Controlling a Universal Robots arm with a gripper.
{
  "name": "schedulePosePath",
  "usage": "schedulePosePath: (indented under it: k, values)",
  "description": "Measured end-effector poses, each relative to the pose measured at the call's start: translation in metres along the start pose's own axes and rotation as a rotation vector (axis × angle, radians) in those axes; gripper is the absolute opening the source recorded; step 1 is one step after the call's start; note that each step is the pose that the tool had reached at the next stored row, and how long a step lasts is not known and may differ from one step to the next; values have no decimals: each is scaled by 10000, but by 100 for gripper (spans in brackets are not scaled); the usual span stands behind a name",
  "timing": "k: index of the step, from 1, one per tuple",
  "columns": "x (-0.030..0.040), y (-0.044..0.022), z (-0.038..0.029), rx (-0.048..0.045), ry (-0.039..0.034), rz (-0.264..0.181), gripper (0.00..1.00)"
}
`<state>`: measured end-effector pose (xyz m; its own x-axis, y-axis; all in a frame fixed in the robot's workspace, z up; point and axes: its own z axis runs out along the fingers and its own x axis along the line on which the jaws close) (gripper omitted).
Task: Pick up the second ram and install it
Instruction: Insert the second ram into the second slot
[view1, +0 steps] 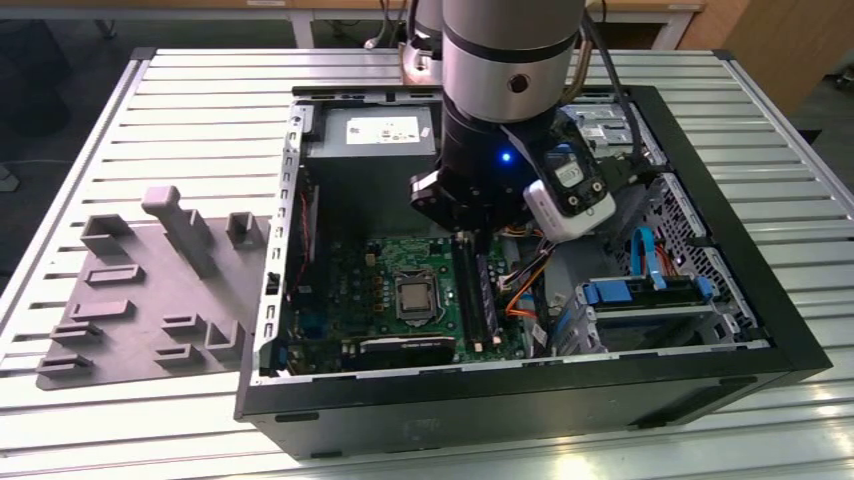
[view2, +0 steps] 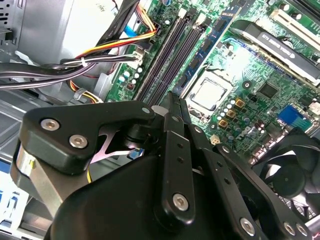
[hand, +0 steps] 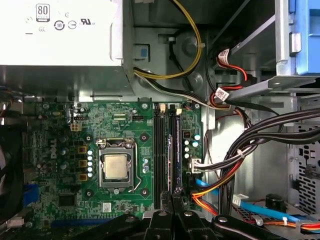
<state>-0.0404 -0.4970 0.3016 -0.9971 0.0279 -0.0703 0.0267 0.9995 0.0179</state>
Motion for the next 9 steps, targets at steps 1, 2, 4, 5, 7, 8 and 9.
schedulePosePath:
  k: [1,2,4,5,7,8,9]
  values:
    - [2,0,6,-1,-2,0,12]
    - [5,0,11,0,-4,0,12]
    - [10,-1,22,2,-9,0,12]
    - [13,-1,27,4,-11,-1,12]
    - [17,-1,36,8,-14,-1,12]
    - [20,-1,42,9,-16,-1,12]
    - [22,-1,46,11,-17,-1,12]
